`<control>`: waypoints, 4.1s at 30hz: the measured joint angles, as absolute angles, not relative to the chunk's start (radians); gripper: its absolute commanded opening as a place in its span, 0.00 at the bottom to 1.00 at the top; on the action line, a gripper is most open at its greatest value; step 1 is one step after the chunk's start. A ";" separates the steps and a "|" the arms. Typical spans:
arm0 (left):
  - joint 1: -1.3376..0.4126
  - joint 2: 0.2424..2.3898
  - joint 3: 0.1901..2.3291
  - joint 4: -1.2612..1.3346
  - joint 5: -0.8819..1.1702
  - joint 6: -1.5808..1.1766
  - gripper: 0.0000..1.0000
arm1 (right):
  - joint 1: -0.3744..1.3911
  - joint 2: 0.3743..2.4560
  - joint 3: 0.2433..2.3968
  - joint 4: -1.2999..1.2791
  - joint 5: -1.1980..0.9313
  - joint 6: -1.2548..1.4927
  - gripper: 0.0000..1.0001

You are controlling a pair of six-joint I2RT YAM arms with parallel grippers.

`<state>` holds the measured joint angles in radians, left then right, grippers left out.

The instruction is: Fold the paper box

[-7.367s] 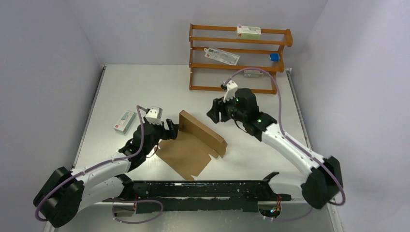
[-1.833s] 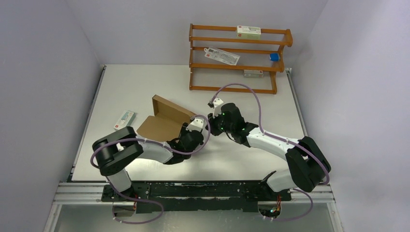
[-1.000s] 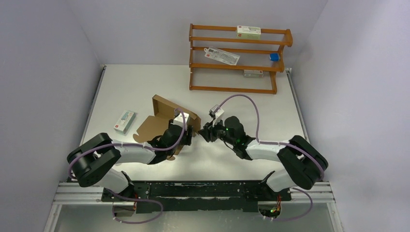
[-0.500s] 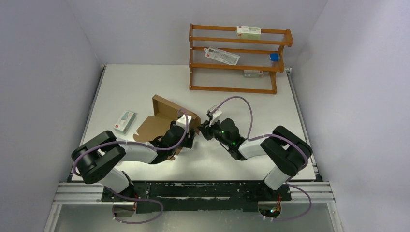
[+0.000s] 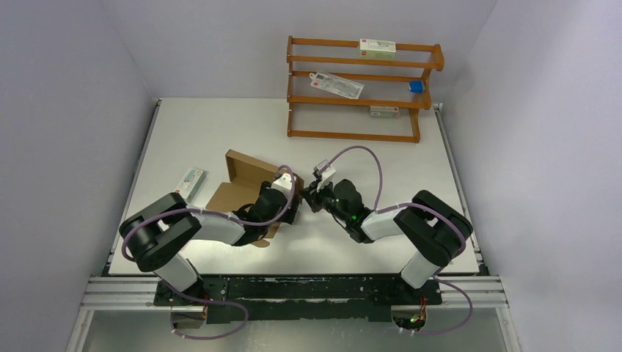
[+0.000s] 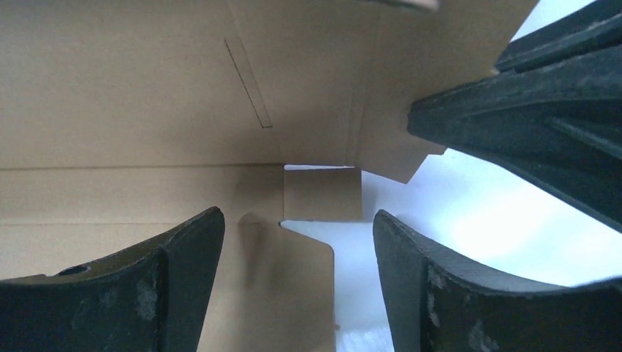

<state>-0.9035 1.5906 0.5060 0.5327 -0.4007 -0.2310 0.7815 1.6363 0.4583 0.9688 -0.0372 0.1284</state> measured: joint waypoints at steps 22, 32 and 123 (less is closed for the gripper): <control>-1.062 1.716 0.586 0.564 -0.828 -0.133 0.35 | 0.780 1.646 0.473 0.959 -0.057 0.149 0.00; -1.026 1.660 0.586 0.564 -0.811 -0.141 0.33 | 0.783 1.646 0.480 0.936 -0.089 0.131 0.00; -0.844 1.248 0.447 0.467 -0.596 -0.310 0.72 | 0.822 1.652 0.553 0.851 -0.112 0.039 0.00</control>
<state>-0.8436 1.2480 0.4469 0.4675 -0.5961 -0.3099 0.8219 1.6524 0.5526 0.8509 -0.1120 0.0395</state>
